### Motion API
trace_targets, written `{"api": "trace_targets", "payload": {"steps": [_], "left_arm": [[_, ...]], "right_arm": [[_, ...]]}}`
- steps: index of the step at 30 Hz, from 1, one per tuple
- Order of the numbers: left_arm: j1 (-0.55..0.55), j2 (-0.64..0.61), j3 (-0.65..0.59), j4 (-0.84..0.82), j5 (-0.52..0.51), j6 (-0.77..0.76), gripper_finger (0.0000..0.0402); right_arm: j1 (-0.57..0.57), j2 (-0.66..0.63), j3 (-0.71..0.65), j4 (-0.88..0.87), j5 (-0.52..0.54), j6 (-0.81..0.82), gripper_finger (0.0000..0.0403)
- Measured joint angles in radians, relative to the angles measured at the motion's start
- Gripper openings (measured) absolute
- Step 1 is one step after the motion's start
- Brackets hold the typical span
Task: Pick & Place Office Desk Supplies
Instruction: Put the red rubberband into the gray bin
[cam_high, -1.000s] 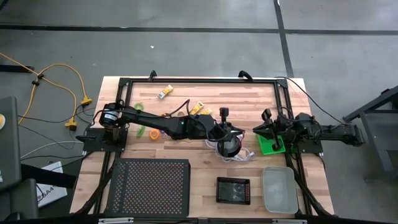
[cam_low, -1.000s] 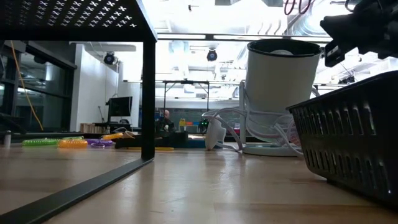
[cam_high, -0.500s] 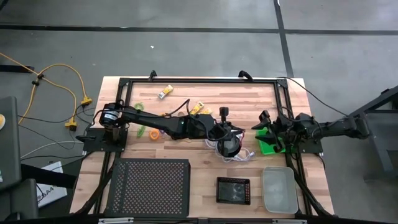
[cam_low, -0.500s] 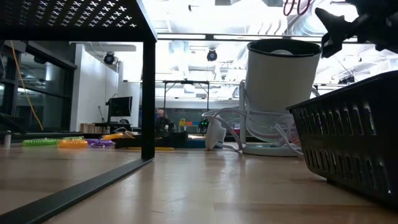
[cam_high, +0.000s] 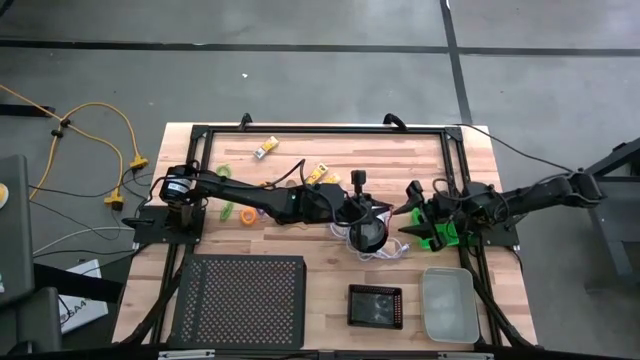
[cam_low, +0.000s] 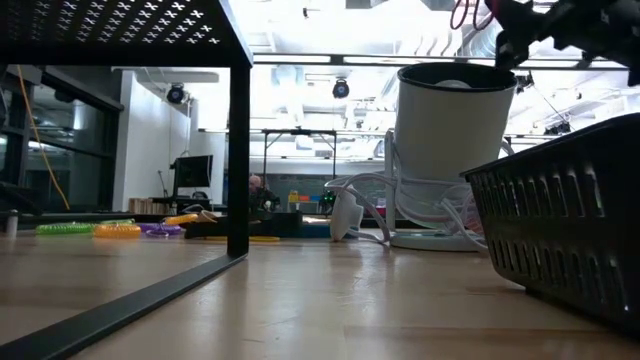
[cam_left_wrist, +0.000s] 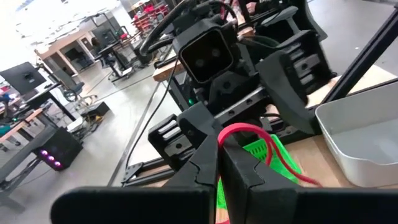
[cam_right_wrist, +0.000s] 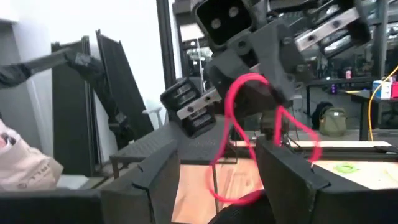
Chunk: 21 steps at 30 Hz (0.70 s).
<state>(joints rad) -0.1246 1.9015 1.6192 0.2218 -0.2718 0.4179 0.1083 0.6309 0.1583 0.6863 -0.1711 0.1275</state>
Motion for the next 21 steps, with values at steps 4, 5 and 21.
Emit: {"api": "trace_targets", "payload": {"steps": [4,5,21], "left_arm": [[0.0,0.0,0.0,0.0,0.0,0.0,0.0001],[0.0,0.0,0.0,0.0,0.0,0.0,0.0001],[0.0,0.0,0.0,-0.023,-0.023,0.003,0.0001]], "right_arm": [[0.014,0.075,0.046,0.001,0.024,-0.018,0.0197],[0.017,0.095,0.056,0.001,0.023,-0.027,0.0197],[0.045,0.193,0.131,-0.001,0.087,-0.09,0.0197]]}}
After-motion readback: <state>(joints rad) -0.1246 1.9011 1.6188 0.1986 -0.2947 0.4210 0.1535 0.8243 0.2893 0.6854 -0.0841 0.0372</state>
